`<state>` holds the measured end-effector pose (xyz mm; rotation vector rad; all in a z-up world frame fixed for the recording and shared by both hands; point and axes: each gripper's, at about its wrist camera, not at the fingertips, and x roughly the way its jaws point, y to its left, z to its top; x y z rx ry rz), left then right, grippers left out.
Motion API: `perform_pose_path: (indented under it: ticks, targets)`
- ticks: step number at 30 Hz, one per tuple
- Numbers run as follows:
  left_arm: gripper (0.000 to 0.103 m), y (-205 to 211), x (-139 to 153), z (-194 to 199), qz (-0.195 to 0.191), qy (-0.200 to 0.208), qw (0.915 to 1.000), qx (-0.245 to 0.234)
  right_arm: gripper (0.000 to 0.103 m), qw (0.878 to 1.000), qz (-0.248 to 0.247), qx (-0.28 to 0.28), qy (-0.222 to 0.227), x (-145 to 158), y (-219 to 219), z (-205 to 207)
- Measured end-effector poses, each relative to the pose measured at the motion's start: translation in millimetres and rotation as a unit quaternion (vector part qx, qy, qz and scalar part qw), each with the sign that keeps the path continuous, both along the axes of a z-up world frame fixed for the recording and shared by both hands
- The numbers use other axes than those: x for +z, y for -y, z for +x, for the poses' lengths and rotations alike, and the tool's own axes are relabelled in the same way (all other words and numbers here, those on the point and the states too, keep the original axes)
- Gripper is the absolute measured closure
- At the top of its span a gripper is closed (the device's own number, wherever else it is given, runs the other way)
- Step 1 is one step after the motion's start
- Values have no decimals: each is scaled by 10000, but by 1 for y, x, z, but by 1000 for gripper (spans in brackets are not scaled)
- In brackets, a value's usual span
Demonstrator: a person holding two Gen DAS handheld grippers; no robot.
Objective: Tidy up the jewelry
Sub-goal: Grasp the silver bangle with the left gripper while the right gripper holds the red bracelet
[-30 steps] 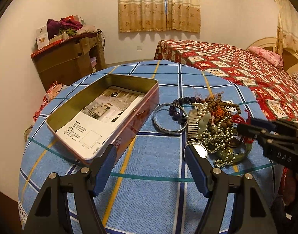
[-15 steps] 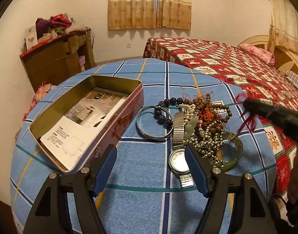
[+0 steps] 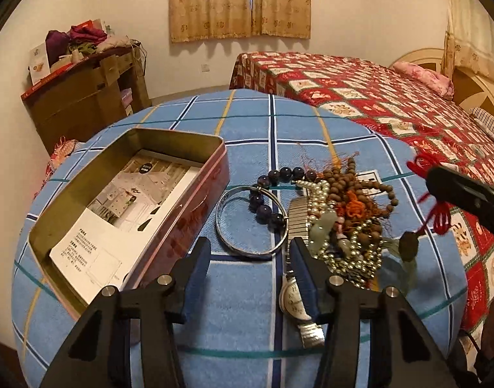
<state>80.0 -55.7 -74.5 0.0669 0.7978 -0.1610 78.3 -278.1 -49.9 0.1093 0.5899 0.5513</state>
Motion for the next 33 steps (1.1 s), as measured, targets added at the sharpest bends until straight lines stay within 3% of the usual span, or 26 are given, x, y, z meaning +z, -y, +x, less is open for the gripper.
perform_pose_path:
  ticks: [9, 14, 25, 33]
  targets:
    - [51, 5, -10, 27, 8, -310, 9995, 35, 95, 9998, -160, 146, 18, -5, -8, -7]
    - [47, 0, -10, 36, -234, -389, 9989, 84, 94, 9998, -186, 99, -9, -6, -6, -7]
    - [47, -6, -8, 8, -268, -298, 9990, -190, 94, 9998, -183, 71, 0, -7, -4, -7]
    - [48, 5, -9, 18, -47, -256, 9994, -224, 94, 9997, -224, 129, -27, -9, -8, -8]
